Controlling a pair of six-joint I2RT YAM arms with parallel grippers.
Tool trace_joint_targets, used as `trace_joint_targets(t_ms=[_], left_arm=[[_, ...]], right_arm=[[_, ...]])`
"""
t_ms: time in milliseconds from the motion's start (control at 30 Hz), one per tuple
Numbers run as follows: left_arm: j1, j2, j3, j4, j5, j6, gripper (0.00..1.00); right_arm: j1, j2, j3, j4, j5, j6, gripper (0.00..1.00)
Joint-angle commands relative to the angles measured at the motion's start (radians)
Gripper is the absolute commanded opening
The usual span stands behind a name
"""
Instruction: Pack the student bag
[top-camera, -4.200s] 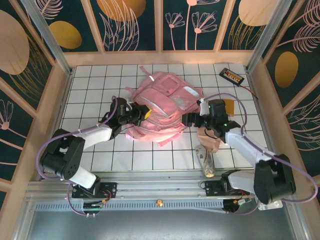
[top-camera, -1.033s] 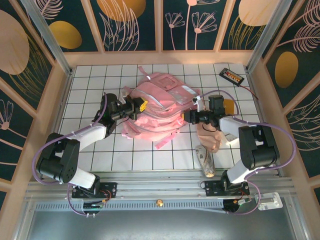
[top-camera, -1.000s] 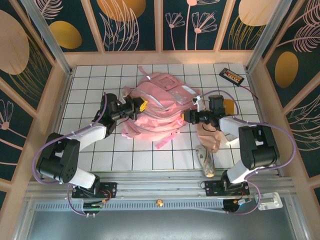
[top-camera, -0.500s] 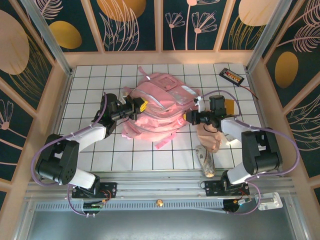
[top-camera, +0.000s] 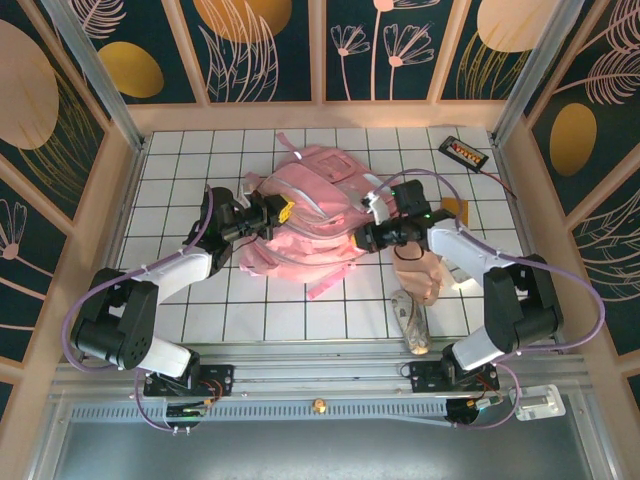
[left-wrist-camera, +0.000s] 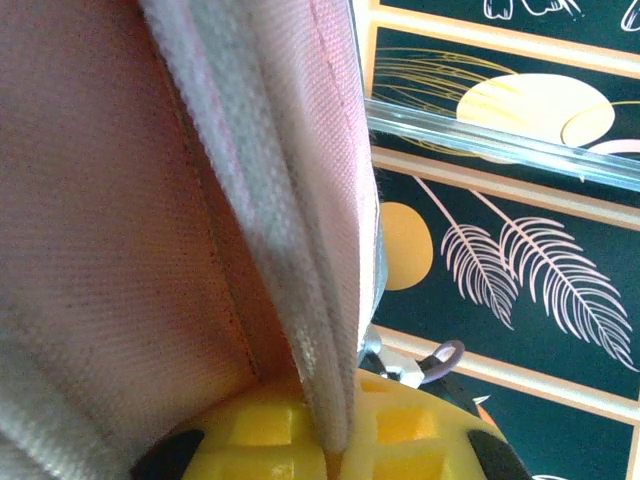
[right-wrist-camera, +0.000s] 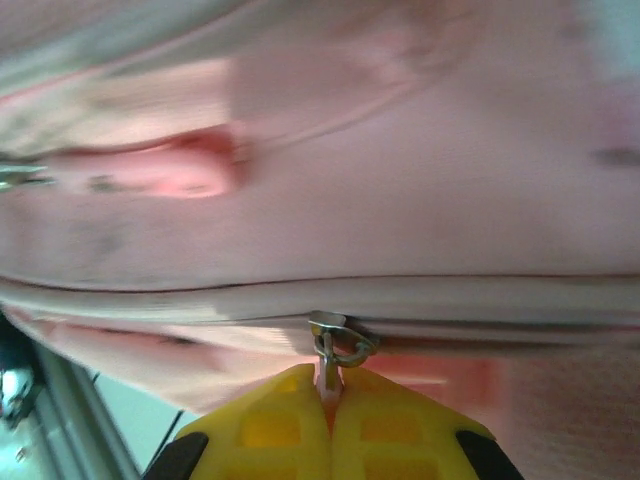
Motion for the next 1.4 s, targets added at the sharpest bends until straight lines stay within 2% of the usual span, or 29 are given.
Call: trace_joint_targets(t_ms=[0, 167, 467, 667, 733, 767, 800, 833, 933, 1067, 1200, 1300, 1367], left_arm=[[-0.026, -0.046, 0.026, 0.146, -0.002, 0.009, 0.00], [-0.076, -0.019, 0.016, 0.186, -0.031, -0.003, 0.00], [-0.147, 0.009, 0.017, 0.195, -0.090, 0.004, 0.00], [-0.148, -0.044, 0.006, 0.101, -0.110, 0.082, 0.00], [-0.144, -0.074, 0.040, -0.024, -0.105, 0.178, 0.00], [-0.141, -0.090, 0.054, -0.092, -0.115, 0.227, 0.10], [-0.133, -0.115, 0.065, -0.170, -0.129, 0.286, 0.28], [-0.121, -0.140, 0.072, -0.243, -0.147, 0.338, 0.40], [-0.054, -0.221, 0.055, -0.401, -0.178, 0.457, 0.59], [0.026, -0.282, 0.052, -0.565, -0.204, 0.600, 0.68], [0.031, -0.195, 0.200, -0.757, -0.253, 0.857, 0.70], [-0.019, -0.097, 0.379, -0.949, -0.397, 1.182, 0.70], [-0.101, -0.055, 0.455, -1.057, -0.602, 1.404, 0.72]], right_arm=[[0.077, 0.017, 0.047, -0.113, -0.061, -0.022, 0.00], [0.126, 0.044, 0.097, -0.032, -0.067, 0.106, 0.00], [0.332, 0.109, 0.167, 0.171, 0.006, 0.304, 0.00], [0.320, 0.070, 0.136, 0.129, 0.063, 0.288, 0.00], [0.293, 0.048, 0.107, 0.101, 0.069, 0.269, 0.00], [0.282, 0.038, 0.098, 0.083, 0.075, 0.259, 0.00], [0.271, 0.028, 0.088, 0.065, 0.086, 0.245, 0.00], [0.257, 0.016, 0.075, 0.044, 0.097, 0.230, 0.00], [0.208, -0.017, 0.042, 0.001, 0.111, 0.199, 0.00], [0.137, -0.061, 0.003, -0.032, 0.152, 0.171, 0.00], [0.091, -0.059, -0.004, -0.057, 0.157, 0.144, 0.00], [0.091, -0.061, -0.015, -0.039, 0.135, 0.154, 0.00], [0.092, -0.063, -0.022, -0.034, 0.139, 0.156, 0.00]])
